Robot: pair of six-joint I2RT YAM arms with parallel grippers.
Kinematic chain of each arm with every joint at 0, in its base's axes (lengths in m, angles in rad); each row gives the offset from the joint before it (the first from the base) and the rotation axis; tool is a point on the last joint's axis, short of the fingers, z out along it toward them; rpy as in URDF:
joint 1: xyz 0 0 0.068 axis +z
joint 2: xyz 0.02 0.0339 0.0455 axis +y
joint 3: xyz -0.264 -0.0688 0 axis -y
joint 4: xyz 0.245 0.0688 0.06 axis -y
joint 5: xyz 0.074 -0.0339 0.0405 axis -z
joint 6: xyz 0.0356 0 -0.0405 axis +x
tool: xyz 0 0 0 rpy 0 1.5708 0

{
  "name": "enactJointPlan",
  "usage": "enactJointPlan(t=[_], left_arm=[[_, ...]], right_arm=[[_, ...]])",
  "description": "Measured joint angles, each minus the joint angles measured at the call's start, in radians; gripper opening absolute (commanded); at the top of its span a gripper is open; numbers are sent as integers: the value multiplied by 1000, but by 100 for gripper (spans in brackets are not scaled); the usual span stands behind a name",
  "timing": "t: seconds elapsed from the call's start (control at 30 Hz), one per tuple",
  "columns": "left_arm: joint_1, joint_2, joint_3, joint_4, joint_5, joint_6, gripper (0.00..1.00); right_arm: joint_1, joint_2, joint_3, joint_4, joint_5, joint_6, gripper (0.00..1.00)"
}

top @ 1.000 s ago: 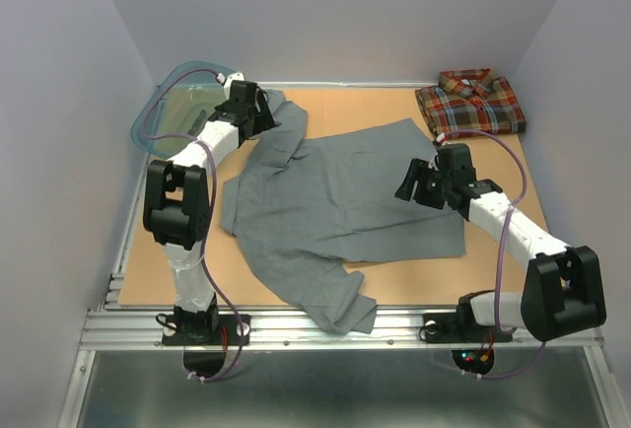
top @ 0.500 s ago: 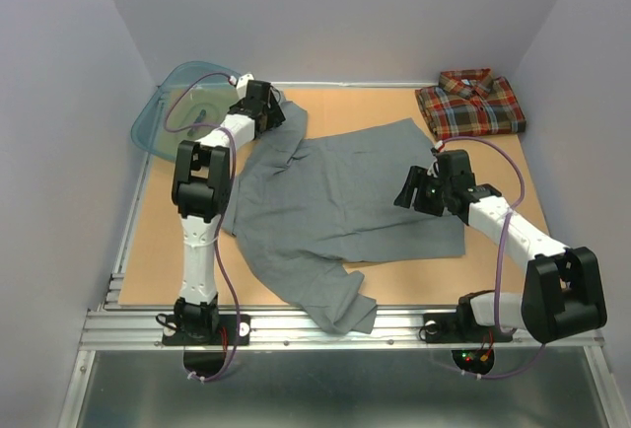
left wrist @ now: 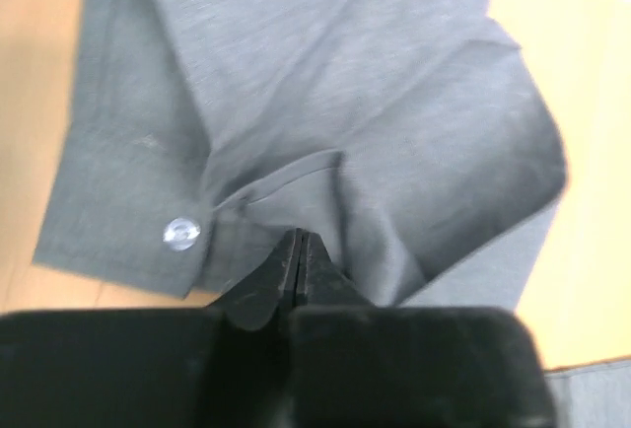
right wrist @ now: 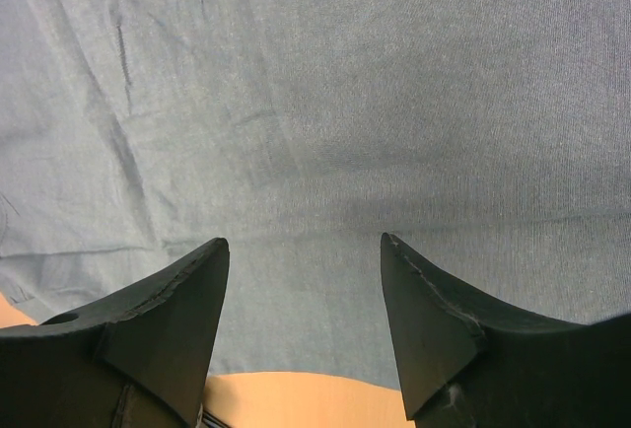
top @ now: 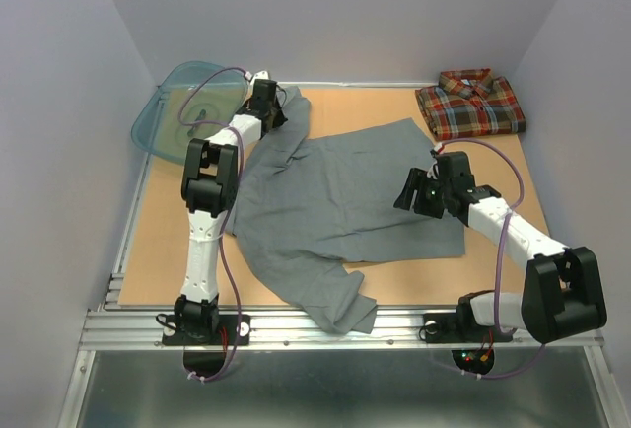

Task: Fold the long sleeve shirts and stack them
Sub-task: Flatten the shirt out

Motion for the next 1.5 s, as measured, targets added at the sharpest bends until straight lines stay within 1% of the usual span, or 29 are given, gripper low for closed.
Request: enactJointPlan(t=[0.17,0.33,0.4,0.43,0.53,0.57,0.63,0.73,0.87,1.03,1.27,1.5], left_arm=[[-2,-15,-4,112,68,85,0],[-3,-101,-24,206,97,147,0],[-3,-145,-3,218,100,158,15],[-3,-152,5,217,101,162,27],[-13,-185,40,214,81,185,51],[-18,-194,40,202,66,191,60],[-34,-209,28,173,30,203,74],[-50,-222,-24,131,-14,203,82],[-66,-230,-153,63,-58,223,83],[-38,-233,-229,-3,-36,255,81],[10,-269,-282,-30,14,302,80],[37,-282,-300,-41,86,324,74]], right_arm=[[0,-1,-12,3,0,0,68],[0,-7,-63,-5,1,3,68],[0,-19,-77,-15,2,5,68],[0,-27,-80,-18,2,6,69],[0,-43,-80,-21,5,12,69],[0,-46,-80,-21,5,13,69],[0,-47,-80,-21,6,13,69],[0,-47,-80,-21,8,13,69],[0,-47,-80,-21,9,12,69],[0,-41,-81,-21,14,11,69],[0,-36,-107,-21,35,8,69],[0,-30,-124,-20,53,0,69]])
